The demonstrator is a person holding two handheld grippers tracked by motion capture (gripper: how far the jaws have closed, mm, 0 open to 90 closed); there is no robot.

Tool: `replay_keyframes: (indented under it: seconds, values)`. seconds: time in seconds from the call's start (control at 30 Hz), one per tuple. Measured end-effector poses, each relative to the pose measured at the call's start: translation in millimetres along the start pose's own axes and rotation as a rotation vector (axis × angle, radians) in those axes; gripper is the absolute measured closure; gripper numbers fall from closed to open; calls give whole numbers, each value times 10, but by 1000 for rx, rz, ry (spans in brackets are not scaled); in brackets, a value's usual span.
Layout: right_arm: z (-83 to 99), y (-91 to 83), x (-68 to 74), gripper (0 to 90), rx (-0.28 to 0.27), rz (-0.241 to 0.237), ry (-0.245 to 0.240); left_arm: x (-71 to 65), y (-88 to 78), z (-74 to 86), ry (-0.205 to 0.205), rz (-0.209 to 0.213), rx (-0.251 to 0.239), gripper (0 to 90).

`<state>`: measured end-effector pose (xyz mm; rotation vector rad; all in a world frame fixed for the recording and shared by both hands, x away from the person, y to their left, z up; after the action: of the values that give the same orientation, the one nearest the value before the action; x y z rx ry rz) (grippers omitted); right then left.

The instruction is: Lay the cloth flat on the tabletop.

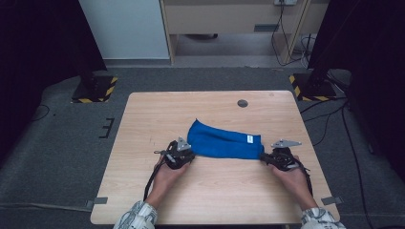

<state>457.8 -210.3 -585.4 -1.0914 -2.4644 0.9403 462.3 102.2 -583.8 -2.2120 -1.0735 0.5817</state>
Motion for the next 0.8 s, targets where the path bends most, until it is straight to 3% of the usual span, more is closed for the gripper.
replay_keyframes:
  seconds: [0.13, 0.27, 0.37, 0.47, 0.57, 0.67, 0.73, 0.8]
  values:
    - [2, 0, -4, 867, -2, -2, 2, 15, -11, -29, 3, -13, -19, 888]
    - [2, -7, -1, 870, -1, -5, -4, 66, -92, -62, -24, -34, -47, 888]
    - [8, -6, -1, 869, 1, -5, -3, 97, -136, -53, -35, -54, -62, 844]
    - [7, -2, 1, 868, -2, -2, -4, 86, -92, 10, -14, -72, -33, 734]
    - [10, -5, 1, 867, 0, -5, -4, 105, -48, 23, -35, -89, -20, 631]
    - [13, -5, -2, 867, 1, -8, -6, 131, -30, 25, -57, -98, -20, 601]
    - [13, -4, 0, 867, 1, -10, 2, 121, -20, 19, -54, -90, -23, 597]
    - [14, -4, 0, 867, 0, -10, 2, 84, 5, 11, -68, -45, -27, 620]
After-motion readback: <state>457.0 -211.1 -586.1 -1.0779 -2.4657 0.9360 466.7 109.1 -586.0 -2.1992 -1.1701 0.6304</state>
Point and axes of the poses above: each handheld gripper's, and its own axes: y roughly forward along the jaws, z roughly out of its underside, x roughly to its left, the point moved 8 cm from there along y, roughly forward along the jaws, and after that the axes turned 11 degrees about -y, right-handed, at the moved point
